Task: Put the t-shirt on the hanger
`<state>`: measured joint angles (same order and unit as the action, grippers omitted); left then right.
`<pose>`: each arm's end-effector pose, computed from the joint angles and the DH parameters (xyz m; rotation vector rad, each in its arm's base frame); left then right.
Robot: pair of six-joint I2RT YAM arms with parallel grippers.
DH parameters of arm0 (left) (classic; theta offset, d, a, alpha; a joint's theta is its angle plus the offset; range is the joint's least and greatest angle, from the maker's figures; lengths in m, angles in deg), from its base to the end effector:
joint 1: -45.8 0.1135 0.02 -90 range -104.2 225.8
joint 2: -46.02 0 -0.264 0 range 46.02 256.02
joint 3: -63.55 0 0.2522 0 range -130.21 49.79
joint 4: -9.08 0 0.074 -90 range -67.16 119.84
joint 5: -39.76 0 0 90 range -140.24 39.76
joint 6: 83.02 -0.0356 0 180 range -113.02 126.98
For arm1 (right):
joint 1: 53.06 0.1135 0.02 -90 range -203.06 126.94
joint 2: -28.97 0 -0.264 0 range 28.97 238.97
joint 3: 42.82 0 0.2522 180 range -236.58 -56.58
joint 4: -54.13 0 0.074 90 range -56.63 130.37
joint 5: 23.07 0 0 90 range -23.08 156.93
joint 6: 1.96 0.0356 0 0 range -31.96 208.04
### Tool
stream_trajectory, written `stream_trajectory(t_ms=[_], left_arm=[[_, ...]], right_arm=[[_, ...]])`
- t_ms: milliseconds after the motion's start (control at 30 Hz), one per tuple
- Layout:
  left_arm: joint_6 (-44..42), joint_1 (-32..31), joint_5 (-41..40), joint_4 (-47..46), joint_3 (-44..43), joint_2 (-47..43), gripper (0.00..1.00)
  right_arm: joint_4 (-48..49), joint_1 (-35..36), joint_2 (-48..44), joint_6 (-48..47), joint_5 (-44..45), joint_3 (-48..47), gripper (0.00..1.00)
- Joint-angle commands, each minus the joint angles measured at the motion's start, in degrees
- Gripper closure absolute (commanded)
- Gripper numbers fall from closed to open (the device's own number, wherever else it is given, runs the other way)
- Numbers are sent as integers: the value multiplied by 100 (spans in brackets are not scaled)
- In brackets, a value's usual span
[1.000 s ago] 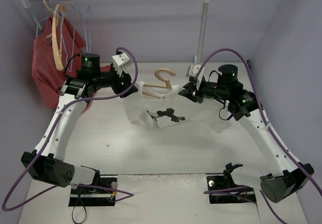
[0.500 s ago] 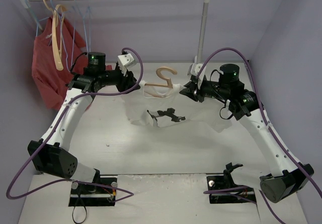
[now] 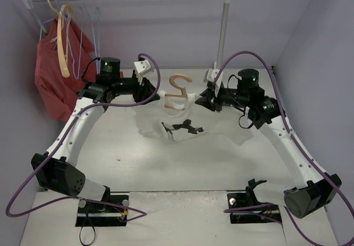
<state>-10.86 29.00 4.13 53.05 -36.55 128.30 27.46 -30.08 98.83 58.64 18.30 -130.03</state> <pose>0.2881 -0.1172 0.4105 1.1141 1.5872 -0.9381 0.2345 0.1285 0.4208 -1.2618 1.1691 0.6481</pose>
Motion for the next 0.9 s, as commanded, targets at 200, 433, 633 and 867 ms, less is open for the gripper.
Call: stream_trajectory(t_ms=[200, 433, 633, 867], left_arm=[[97, -166, 373, -411, 56, -204, 62], [97, -236, 478, -333, 118, -230, 62], [-17, -236, 558, -184, -31, -379, 96], [-44, -228, 66, -674, 100, -1064, 100]], right_arm=[[842, 48, 1, 102, -288, -249, 100], [974, 48, -8, 207, -288, -214, 100], [878, 40, -25, 155, -70, -266, 100], [570, -92, -184, -21, 362, -301, 93]])
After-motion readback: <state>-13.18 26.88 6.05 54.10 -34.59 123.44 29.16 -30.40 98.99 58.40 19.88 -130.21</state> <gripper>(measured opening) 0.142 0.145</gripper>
